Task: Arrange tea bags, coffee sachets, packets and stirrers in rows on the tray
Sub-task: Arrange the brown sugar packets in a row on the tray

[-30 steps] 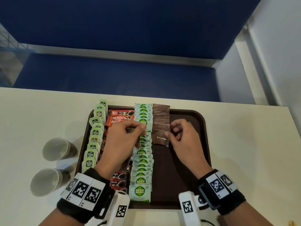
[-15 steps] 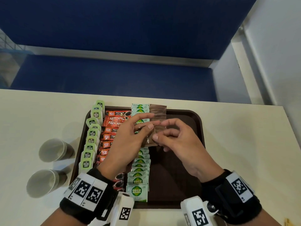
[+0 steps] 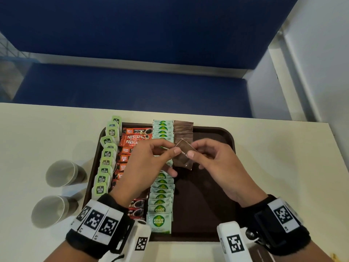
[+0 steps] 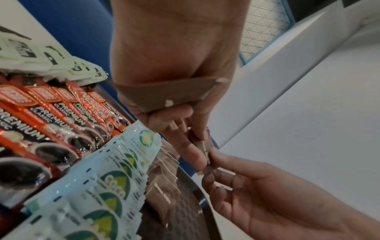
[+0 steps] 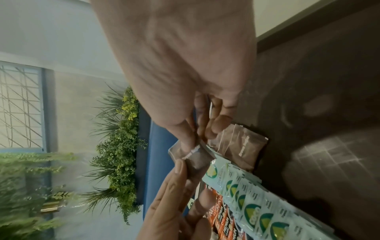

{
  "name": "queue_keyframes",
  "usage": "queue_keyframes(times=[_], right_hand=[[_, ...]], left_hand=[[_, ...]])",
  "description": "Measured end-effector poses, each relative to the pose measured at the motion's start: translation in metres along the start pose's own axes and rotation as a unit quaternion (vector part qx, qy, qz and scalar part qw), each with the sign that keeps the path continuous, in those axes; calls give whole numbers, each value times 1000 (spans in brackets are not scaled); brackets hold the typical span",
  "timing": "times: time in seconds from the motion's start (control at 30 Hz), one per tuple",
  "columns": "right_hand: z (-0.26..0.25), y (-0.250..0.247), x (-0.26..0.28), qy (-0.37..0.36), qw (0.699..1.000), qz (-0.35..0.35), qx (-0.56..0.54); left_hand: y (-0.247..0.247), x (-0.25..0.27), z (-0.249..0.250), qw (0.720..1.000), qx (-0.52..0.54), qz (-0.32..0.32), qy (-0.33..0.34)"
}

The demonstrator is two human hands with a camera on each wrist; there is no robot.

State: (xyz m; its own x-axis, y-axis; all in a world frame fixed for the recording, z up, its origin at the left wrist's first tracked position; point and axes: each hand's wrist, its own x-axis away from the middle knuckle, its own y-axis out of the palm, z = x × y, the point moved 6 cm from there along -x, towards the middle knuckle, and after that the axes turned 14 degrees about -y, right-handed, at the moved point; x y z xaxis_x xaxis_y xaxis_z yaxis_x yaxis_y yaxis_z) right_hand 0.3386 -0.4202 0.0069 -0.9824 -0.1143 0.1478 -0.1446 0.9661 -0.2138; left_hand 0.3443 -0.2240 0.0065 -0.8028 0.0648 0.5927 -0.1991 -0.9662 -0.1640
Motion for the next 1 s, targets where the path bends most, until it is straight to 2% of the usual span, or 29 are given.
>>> queue_keyframes(times=[0.07, 0.17, 0.27, 0.37, 0.6, 1.0], right_hand=[[6, 0, -1, -2, 999, -25, 41], [23, -4, -5, -9, 984, -57, 169], [36, 6, -8, -22, 966, -92, 243], [42, 13, -13, -54, 956, -68, 282], [41, 20, -6, -101, 950, -17, 295], [43, 24, -2, -98, 948, -28, 300]], left_hand=[[-2, -1, -2, 999, -33, 32, 9], [-13, -1, -8, 995, -25, 92, 3], [-20, -3, -13, 995, -3, 100, -8], [-21, -3, -14, 996, -9, 88, -5], [-22, -3, -14, 996, -6, 84, 5], [-24, -4, -14, 997, 7, 83, 7]])
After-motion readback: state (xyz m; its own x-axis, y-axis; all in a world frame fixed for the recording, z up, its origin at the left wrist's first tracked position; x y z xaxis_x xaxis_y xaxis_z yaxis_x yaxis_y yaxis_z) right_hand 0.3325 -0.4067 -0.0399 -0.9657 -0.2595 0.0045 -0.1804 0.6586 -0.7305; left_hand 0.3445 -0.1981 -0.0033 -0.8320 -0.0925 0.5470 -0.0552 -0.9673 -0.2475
